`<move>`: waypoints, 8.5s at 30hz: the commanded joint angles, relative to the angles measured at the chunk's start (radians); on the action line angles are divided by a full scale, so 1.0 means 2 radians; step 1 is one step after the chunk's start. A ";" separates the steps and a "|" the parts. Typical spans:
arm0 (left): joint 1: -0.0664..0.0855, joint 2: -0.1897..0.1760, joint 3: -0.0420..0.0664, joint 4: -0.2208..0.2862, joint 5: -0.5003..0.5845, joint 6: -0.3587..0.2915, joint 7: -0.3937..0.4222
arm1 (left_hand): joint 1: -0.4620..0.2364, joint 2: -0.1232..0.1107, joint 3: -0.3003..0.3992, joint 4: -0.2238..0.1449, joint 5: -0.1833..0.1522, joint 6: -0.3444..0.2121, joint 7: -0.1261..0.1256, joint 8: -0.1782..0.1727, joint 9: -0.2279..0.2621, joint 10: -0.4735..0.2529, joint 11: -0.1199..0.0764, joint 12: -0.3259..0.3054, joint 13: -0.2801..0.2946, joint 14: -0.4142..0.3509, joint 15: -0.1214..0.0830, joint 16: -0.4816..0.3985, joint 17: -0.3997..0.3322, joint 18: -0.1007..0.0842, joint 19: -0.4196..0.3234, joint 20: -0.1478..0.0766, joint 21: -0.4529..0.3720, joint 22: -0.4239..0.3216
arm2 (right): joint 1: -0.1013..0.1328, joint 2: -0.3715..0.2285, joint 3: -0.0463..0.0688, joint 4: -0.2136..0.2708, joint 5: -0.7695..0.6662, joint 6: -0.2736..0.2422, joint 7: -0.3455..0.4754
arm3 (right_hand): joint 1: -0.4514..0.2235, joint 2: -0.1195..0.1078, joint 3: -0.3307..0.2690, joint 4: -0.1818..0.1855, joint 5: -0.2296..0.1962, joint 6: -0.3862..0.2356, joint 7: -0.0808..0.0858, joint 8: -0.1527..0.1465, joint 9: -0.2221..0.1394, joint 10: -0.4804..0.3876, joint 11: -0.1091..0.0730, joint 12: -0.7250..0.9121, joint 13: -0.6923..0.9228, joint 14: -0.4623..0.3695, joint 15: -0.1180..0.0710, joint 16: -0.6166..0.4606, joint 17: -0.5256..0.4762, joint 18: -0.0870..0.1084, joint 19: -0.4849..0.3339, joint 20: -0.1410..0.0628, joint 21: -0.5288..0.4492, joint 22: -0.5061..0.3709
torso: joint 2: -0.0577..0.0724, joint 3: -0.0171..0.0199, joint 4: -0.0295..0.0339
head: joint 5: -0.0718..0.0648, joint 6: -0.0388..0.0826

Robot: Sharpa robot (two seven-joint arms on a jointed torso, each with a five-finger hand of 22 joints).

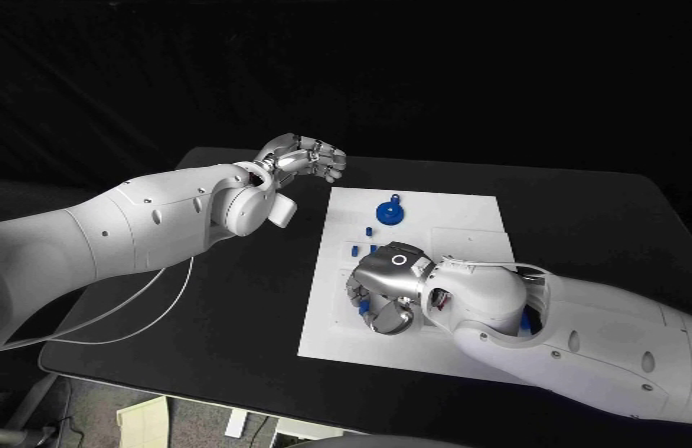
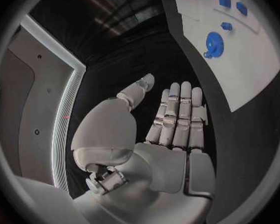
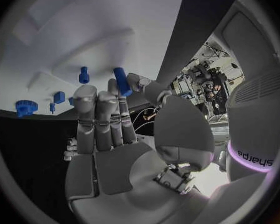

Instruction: Assemble the parts on the task board

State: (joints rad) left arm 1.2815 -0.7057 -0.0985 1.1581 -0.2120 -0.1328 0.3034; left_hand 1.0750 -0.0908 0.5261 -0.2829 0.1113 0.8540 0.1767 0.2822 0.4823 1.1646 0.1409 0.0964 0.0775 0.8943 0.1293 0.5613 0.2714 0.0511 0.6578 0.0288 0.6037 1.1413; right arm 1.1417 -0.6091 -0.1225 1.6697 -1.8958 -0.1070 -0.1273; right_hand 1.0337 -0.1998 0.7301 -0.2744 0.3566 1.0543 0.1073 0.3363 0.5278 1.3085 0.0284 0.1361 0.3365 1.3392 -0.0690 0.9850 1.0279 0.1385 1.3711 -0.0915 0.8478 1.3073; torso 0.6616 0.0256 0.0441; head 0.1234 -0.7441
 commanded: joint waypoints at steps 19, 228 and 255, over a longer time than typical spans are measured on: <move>0.000 0.001 0.000 0.000 0.003 0.008 0.001 | -0.007 0.000 -0.002 0.002 -0.003 -0.004 -0.001 0.002 -0.001 -0.004 -0.001 -0.003 0.000 0.000 0.001 -0.004 0.002 0.009 0.004 0.001 -0.004 0.001 | -0.002 -0.005 -0.002 0.000 0.022 -0.037 0.006 | -0.002 -0.018 -0.070 -0.003 -0.020 -0.050 0.020 -0.029 -0.011 -0.041 0.022 -0.029 -0.010 -0.017 0.014 -0.010 -0.012 0.062 -0.019 0.009 -0.016 0.002 | 0.000 0.0004 0.0001 | -0.001 0.000; -0.011 -0.013 -0.003 0.014 0.030 0.021 0.011 | -0.085 -0.004 -0.064 0.011 -0.006 -0.065 0.018 -0.006 -0.008 -0.091 0.029 -0.013 -0.004 -0.070 0.033 -0.074 0.019 0.011 -0.056 0.032 -0.061 0.028 | 0.058 -0.137 -0.023 0.024 0.482 0.140 -0.195 | -0.193 0.030 -0.151 0.009 -0.153 -0.013 -0.014 -0.032 0.042 -0.055 -0.031 0.440 0.426 -0.011 -0.035 0.092 0.042 0.062 -0.016 -0.019 0.074 0.004 | -0.016 -0.0031 -0.0117 | -0.053 0.006; -0.011 -0.014 -0.003 0.013 0.030 0.017 0.011 | -0.088 -0.003 -0.064 0.013 -0.008 -0.066 0.018 -0.006 -0.008 -0.090 0.028 -0.013 -0.004 -0.069 0.033 -0.073 0.020 0.012 -0.056 0.032 -0.062 0.029 | 0.058 -0.142 -0.023 0.015 0.474 0.138 -0.199 | -0.217 0.092 -0.145 0.032 -0.149 -0.007 -0.014 -0.035 0.039 -0.052 -0.031 0.438 0.426 -0.010 -0.034 0.092 0.041 0.062 -0.015 -0.013 0.074 0.003 | -0.015 -0.0036 -0.0115 | -0.051 0.004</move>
State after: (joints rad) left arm 1.2605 -0.7339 -0.1044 1.1835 -0.1570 -0.1034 0.3158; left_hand 0.9025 -0.1025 0.3978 -0.2621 0.0960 0.7219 0.1876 0.2643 0.4661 0.9825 0.1945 0.0687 0.0688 0.7512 0.1940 0.4143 0.3106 0.0622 0.5434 0.0932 0.4838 1.1988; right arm 1.2596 -0.8947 -0.1663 1.7016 -0.9301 0.1520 -0.5217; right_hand 0.6003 -0.0235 0.4386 -0.2167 0.0543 1.0325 0.0777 0.2662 0.6037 1.1972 -0.0323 1.0182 1.1881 1.3166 -0.1347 1.1724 1.1109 0.1394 1.3394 -0.1264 0.9988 1.3074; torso 0.6308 0.0190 0.0203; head 0.0216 -0.7349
